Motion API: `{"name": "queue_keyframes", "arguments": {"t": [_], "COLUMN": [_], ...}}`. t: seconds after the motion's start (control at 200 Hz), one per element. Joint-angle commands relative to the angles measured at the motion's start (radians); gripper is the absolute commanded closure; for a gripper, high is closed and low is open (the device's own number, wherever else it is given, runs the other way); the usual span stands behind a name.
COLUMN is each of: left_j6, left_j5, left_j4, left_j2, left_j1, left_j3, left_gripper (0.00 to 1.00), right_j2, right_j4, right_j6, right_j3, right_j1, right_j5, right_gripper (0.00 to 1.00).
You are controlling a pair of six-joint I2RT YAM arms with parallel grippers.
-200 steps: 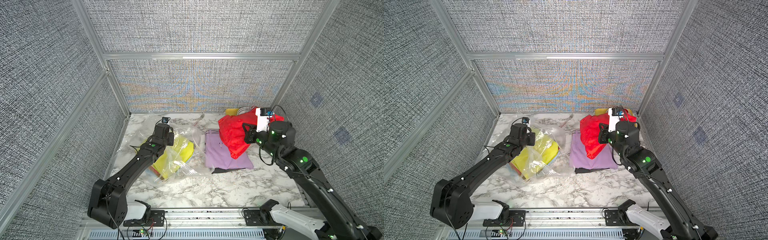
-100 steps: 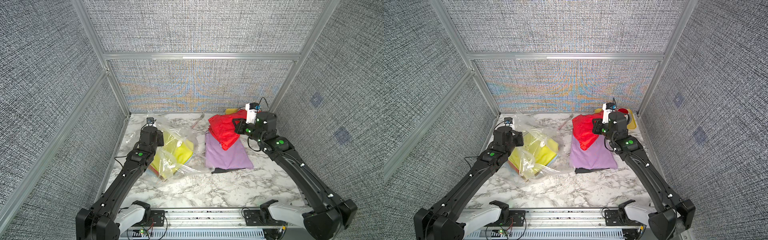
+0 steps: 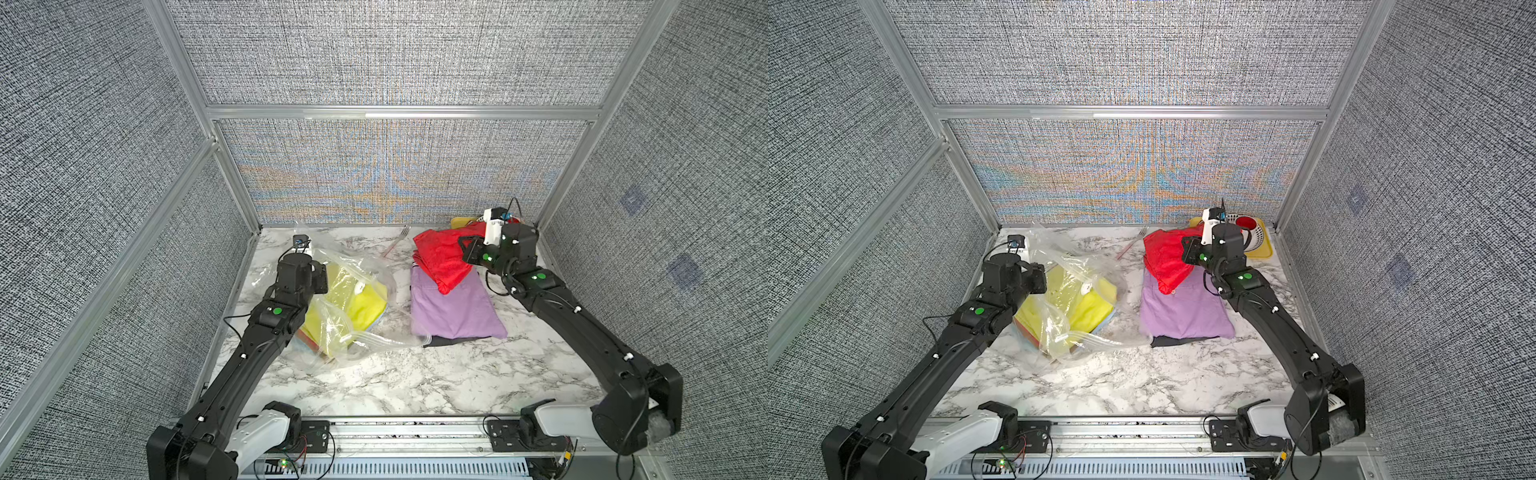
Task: Take the trousers out of the vacuum bag
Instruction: Place the trousers at the center of the board.
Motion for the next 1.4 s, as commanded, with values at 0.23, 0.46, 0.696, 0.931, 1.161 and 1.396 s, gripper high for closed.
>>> {"name": "queue_keyframes", "arguments": {"t": [0.23, 0.46, 0.696, 0.931, 1.161, 1.396], "left_j6": [0.026, 0.031, 0.033, 0.029, 0.028, 0.03], "left_j5": [0.027, 0.034, 0.041, 0.049, 0.062, 0.064], "left_j4": [-0.014, -0.01, -0.01, 0.004, 0.015, 0.015], "left_j2": [0.023, 0.041, 0.047, 0.049, 0.062, 0.056], "left_j1": [0.002, 0.002, 0.002, 0.002, 0.002, 0.002], "left_j3": [0.031, 0.044, 0.047, 0.034, 0.031, 0.028], "left_gripper": [1.0, 1.0, 1.0, 1.0, 1.0, 1.0], "right_j2": [0.032, 0.027, 0.016, -0.004, -0.034, -0.029], "right_j4": [0.2, 0.233, 0.232, 0.215, 0.221, 0.201], "right_j6": [0.027, 0.128, 0.231, 0.342, 0.451, 0.491], "right_j3": [-0.055, -0.126, -0.221, -0.316, -0.395, -0.424], "right_j1": [-0.015, -0.014, -0.014, 0.008, 0.091, 0.147], "right_j5": [-0.005, 0.007, 0.021, 0.038, 0.143, 0.201], "right_gripper": [1.0, 1.0, 1.0, 1.0, 1.0, 0.95]}}
